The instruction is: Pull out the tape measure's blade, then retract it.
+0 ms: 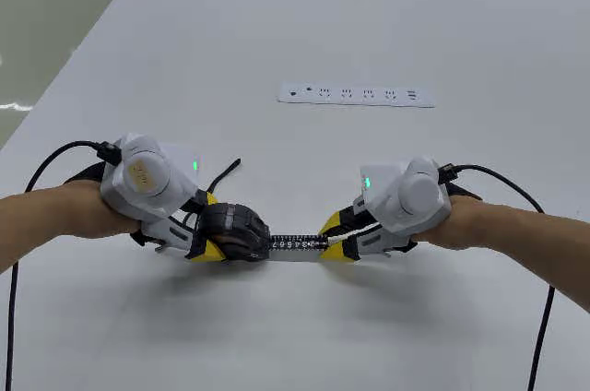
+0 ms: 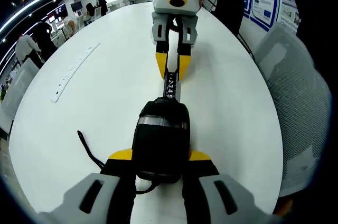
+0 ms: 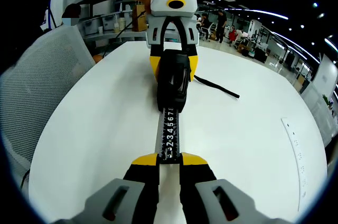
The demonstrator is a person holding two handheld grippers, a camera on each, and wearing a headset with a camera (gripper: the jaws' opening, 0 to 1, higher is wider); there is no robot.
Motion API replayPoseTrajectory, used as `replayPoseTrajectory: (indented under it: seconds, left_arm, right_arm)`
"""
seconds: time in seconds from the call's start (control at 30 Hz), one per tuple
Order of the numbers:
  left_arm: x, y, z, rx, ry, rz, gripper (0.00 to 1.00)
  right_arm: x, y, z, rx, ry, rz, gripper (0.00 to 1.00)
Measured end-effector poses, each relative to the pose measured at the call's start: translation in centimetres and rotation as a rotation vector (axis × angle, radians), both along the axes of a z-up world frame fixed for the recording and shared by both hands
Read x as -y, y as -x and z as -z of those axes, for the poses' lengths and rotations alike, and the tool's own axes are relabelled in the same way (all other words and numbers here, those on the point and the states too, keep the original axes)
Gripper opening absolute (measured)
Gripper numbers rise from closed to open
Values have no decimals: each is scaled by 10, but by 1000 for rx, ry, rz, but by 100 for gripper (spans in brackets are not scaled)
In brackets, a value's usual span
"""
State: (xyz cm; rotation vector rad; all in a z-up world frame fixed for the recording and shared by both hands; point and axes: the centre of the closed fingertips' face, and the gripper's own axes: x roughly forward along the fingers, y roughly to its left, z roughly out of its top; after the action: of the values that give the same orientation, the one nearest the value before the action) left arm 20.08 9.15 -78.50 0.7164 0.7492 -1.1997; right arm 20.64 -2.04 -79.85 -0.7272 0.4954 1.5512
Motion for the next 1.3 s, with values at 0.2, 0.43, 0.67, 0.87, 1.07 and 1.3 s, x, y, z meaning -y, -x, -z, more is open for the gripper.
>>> replayPoseTrajectory:
  seconds: [0.2, 0.43, 0.67, 0.87, 1.07, 1.3]
  left_arm:
    - [-1, 0, 1, -1, 1, 0, 29]
    - [-2, 1, 1, 0, 2, 0, 29]
    - [0, 2, -1, 0, 4, 0, 29]
    - [0, 0, -1, 0, 6, 0, 29]
    - [0, -1, 0, 0, 7, 0, 29]
    - [1, 0, 0, 0, 10, -2, 29]
  right_arm:
    - [1, 0, 0, 2, 3, -3, 13]
    - [3, 1, -1, 3, 3, -3, 13]
    - [6, 0, -1, 3, 6, -3, 13]
    - [8, -1, 0, 9, 9, -5, 13]
    - [11, -2, 0, 8, 12, -7, 13]
    - [13, -3, 0, 10, 15, -9, 13]
